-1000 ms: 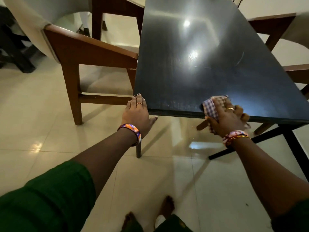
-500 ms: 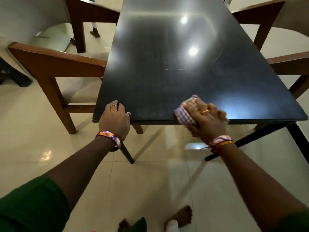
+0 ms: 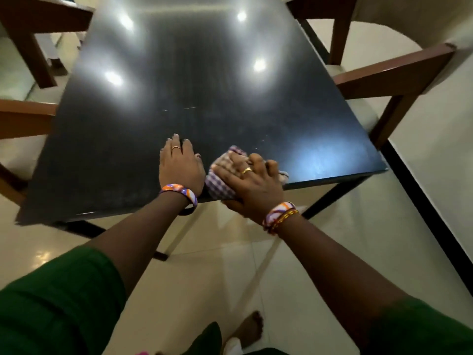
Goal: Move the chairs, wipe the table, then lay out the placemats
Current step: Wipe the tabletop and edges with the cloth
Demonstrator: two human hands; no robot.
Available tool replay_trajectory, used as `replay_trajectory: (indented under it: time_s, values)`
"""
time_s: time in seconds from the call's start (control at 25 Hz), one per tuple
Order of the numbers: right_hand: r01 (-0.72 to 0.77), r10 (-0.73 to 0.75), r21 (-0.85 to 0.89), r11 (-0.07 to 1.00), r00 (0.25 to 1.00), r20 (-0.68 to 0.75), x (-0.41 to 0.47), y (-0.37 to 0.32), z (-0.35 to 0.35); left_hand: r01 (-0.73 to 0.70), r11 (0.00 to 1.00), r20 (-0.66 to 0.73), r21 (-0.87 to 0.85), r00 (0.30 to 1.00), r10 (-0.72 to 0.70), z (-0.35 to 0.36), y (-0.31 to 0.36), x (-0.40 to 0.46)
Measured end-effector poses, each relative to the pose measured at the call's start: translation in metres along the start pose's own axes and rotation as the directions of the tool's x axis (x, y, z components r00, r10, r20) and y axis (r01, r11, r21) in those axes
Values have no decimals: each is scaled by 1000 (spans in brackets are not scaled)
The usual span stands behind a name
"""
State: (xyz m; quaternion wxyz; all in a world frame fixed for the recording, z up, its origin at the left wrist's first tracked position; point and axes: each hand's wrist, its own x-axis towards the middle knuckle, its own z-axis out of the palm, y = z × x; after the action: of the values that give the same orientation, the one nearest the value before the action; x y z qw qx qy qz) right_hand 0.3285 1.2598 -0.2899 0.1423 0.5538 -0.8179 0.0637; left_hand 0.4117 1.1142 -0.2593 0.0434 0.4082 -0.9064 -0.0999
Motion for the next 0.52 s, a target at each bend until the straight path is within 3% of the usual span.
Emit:
replay_trajectory:
  time_s: [0.08,0.2,0.32,0.4,0.44,0.52]
  values:
    - [42,-41,-27,999,999,25,-7,36,-8,86,995,-24,-42,996,-87,5,26,13]
    - [-257,258,-26,966,965,52,-54,126,-22,171,984,-50,-47,984,-173,10,39,22]
    - [-609,610,-56,791,778,152,-73,178,-37,176,984,-69,-27,982,-177,12,37,22]
    - [-680,684,-86,728,714,148,-47,158,-36,167,986,-78,-30,983,-168,13,37,21]
    - [-662,660,-53,747,731,173,-31,136,-33,165,986,-85,-36,982,-168,13,37,21]
    - [-512,490,62,856,845,215,0,77,-25,164,985,-92,-47,982,-168,13,35,22]
